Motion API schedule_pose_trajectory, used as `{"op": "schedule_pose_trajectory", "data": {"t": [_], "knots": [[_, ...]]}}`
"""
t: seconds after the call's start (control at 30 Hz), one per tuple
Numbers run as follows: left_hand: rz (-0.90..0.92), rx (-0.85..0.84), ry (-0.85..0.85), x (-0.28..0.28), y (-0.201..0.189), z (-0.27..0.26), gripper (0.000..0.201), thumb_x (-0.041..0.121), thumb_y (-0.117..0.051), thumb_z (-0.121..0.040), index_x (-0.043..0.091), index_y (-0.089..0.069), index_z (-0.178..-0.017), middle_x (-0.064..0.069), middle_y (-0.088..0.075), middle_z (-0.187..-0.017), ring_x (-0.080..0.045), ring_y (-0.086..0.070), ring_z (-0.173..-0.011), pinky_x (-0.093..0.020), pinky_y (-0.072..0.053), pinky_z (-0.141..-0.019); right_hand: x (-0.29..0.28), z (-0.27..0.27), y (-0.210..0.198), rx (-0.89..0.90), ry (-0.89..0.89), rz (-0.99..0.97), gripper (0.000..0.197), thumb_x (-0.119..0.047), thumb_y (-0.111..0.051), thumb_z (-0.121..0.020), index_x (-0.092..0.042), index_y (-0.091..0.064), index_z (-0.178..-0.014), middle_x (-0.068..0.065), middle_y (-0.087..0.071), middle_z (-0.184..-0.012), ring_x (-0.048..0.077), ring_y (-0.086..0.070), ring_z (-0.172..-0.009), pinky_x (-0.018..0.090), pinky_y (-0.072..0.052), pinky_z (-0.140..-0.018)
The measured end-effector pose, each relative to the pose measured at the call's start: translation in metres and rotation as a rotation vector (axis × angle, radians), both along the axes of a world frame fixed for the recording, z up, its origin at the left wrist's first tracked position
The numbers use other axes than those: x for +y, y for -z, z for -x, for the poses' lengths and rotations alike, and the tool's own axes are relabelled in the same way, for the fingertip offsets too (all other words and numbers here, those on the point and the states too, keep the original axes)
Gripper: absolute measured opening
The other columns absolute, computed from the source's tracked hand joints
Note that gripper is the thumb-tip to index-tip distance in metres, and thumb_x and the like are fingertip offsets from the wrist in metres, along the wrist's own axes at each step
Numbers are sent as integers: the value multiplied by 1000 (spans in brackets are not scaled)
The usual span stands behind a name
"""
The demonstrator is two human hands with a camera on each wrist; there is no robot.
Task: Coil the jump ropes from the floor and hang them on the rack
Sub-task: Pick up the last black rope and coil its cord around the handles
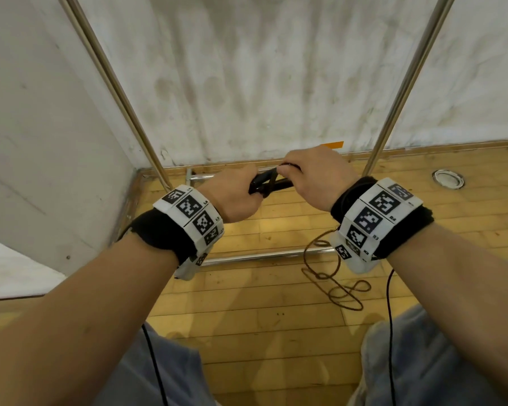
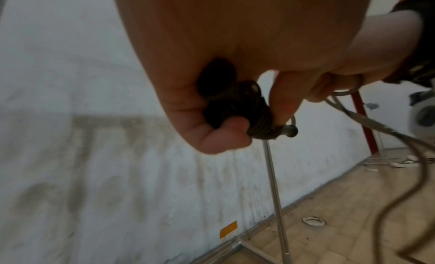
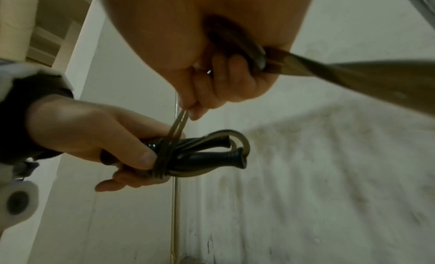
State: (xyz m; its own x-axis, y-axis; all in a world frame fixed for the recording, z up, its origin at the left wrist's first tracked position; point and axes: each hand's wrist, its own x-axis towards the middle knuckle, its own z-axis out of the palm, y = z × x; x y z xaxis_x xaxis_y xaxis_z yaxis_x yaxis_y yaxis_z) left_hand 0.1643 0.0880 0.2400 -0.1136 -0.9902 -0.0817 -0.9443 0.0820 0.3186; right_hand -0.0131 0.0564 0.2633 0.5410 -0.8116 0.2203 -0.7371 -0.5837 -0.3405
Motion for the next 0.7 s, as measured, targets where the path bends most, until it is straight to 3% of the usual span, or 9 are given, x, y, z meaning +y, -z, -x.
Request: {"op": "schedule_pose_trajectory", "data": {"t": [0.13, 0.23, 0.33, 0.43, 0.57, 0.7], "knots": [[119, -54, 59, 5, 2, 15, 40, 61, -61, -79, 28, -43, -95, 16, -48, -75, -3, -47, -65, -20, -30, -50, -1, 1, -2, -25, 19, 65, 29, -34, -40, -97, -18, -64, -96, -3, -58, -75, 17, -52, -69, 27, -34, -59], [163, -3, 67, 7, 4, 21, 25, 50, -59, -85, 29, -48, -94, 17, -48, -69, -6, -51, -62, -19, -33, -48, 1, 1, -3, -19, 19, 98, 31, -36, -40, -97, -18, -66, -97, 1, -64, -82, 19, -56, -76, 31, -41, -64], [175, 21, 98, 10, 3, 22, 17, 44, -57, -87, 34, -44, -89, 16, -50, -67, -3, -51, -58, -20, -33, -46, -2, 3, -4, -65, 31, 52, 31, -40, -46, -94, -18, -68, -89, -2, -63, -74, 17, -55, -69, 29, -41, -62], [180, 82, 165, 14, -1, 19, 13, 38, -59, -88, 33, -47, -88, 14, -54, -69, -5, -52, -61, -20, -34, -50, -10, 8, -7, -168, 66, -73, 33, -47, -58, -85, -18, -68, -74, -7, -56, -62, 10, -51, -58, 24, -38, -54], [188, 190, 199, 21, -14, 16, 18, 32, -61, -87, 19, -64, -99, 7, -62, -72, -12, -59, -65, -29, -47, -60, -21, 18, -12, -293, 58, -298, 43, -52, -67, -76, -10, -69, -65, 1, -46, -54, 11, -41, -50, 24, -35, -52], [237, 367, 189, 28, -31, 17, 8, 30, -66, -84, 25, -61, -81, 9, -55, -60, -6, -53, -55, -19, -39, -52, -25, 23, -16, -549, -53, -601, 30, -50, -69, -68, -20, -70, -61, 1, -56, -58, 11, -50, -54, 23, -42, -57]]}}
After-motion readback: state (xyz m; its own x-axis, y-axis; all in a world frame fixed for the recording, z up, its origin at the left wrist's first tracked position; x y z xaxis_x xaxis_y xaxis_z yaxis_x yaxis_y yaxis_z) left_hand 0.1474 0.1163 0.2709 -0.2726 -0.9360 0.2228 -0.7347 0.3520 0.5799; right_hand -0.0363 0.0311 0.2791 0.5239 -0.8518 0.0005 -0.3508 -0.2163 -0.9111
